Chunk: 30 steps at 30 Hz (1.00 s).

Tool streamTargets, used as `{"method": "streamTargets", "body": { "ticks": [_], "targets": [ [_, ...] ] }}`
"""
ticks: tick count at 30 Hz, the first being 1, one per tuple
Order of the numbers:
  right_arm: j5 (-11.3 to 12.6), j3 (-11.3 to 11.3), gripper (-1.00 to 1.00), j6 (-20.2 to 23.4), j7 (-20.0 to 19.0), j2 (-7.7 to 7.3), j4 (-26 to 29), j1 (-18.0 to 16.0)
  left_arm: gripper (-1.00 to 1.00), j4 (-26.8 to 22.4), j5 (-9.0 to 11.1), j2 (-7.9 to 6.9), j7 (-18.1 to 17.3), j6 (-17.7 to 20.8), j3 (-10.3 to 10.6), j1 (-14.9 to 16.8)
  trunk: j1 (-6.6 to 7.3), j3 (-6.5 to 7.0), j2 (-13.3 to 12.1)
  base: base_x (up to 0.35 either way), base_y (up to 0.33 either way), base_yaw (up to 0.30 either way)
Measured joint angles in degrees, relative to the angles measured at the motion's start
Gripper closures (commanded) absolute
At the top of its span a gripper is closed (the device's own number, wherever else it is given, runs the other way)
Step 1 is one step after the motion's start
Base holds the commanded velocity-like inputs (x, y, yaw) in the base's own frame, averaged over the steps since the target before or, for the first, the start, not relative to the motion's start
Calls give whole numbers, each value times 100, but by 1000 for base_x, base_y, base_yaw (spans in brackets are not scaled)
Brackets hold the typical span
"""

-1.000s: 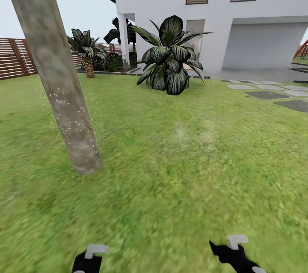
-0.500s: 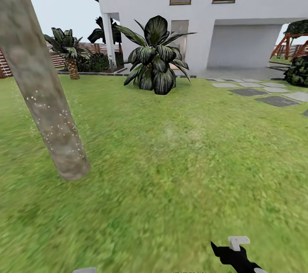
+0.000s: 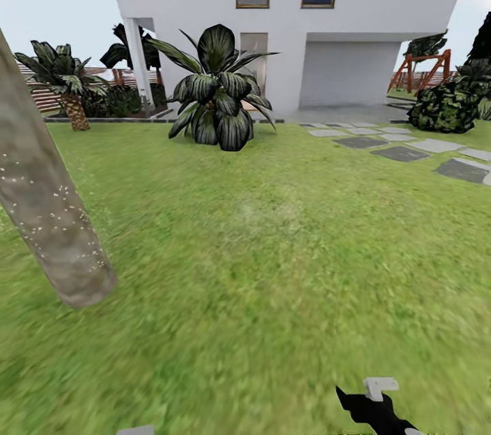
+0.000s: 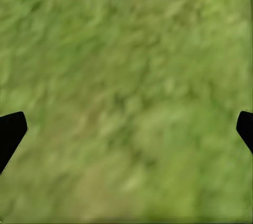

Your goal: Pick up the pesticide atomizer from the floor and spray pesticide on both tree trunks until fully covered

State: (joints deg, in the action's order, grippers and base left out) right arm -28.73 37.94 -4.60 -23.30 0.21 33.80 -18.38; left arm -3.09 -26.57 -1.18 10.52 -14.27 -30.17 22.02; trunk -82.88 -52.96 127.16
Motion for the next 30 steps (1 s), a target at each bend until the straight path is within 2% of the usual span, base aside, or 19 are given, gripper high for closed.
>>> {"method": "streamTargets", "body": {
  "ticks": [11, 16, 30],
  "targets": [
    [25, 13, -100, -7, 2, -6, 15, 1, 100, -8, -32, 66, -7, 0, 21, 1, -1, 0, 0, 5, 303, -274],
    [17, 231, -100, 1, 6, 0, 13, 1, 100, -1, -33, 67, -10, 0, 14, 0, -1, 0, 0, 0, 274, -285],
    [16, 263, -100, 4, 7, 1, 8, 2, 100, 1, -42, 77, -52, 1, 19, 0, -1, 27, 0, 0, 19, -297]
  ]
}}
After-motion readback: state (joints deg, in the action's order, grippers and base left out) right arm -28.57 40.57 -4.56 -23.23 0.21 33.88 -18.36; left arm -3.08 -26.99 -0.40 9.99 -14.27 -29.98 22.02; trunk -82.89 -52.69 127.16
